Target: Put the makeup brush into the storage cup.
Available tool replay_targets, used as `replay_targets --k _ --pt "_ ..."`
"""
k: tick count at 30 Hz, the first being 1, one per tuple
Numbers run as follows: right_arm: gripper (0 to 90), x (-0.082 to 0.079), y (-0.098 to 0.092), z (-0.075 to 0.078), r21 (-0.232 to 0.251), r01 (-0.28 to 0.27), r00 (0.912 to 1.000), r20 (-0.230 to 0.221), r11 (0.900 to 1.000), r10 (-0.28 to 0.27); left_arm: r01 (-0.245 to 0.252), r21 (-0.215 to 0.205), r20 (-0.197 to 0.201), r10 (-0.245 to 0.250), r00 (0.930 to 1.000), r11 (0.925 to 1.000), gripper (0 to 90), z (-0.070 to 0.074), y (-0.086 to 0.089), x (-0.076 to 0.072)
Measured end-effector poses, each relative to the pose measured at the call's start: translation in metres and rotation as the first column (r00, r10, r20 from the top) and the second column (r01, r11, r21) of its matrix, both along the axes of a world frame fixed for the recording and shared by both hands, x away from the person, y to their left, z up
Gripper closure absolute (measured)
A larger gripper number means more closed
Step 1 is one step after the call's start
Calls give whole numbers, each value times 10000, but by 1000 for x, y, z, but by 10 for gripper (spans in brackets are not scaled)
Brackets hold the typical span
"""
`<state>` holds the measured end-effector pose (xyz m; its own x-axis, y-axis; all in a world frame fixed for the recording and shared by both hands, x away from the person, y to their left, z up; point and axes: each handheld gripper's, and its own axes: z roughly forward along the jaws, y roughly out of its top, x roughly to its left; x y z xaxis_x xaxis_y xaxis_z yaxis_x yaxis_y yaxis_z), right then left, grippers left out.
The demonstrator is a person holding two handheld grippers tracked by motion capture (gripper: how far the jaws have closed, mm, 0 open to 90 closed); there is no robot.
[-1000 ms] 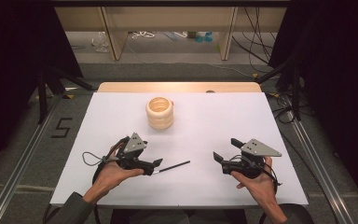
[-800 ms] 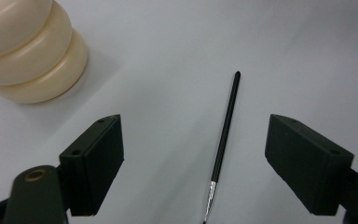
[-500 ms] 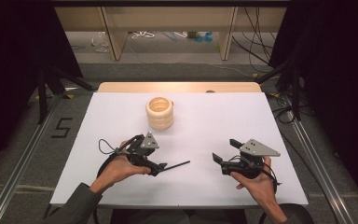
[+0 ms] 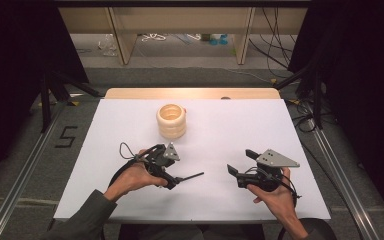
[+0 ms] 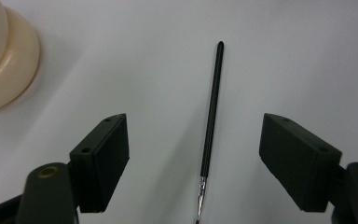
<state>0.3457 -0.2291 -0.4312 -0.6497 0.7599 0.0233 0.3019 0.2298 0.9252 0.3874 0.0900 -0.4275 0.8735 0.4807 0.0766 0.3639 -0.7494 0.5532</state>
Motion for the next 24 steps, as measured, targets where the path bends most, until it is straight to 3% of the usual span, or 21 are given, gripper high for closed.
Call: replay_targets --k 3,5,11,13,24 --pt "175 1 1 -1 113 -30 9999 114 9999 29 323 317 -41 -321 9995 9990 255 0 -4 2" --pt "176 0 1 -1 8 -32 10000 34 10000 32 249 295 -163 -244 9996 9993 260 -1 -6 2" --pt "177 0 1 -1 0 -87 10000 -5 10000 87 622 839 -529 -579 9969 9945 283 -8 -13 6" --pt "177 0 2 -1 -26 -99 9999 -24 9999 98 634 838 -580 -587 9966 9945 291 -9 -14 7" --pt "177 -1 1 -1 -76 -165 9998 -104 9998 164 1005 1523 -947 -867 9917 9832 352 -12 -24 11"
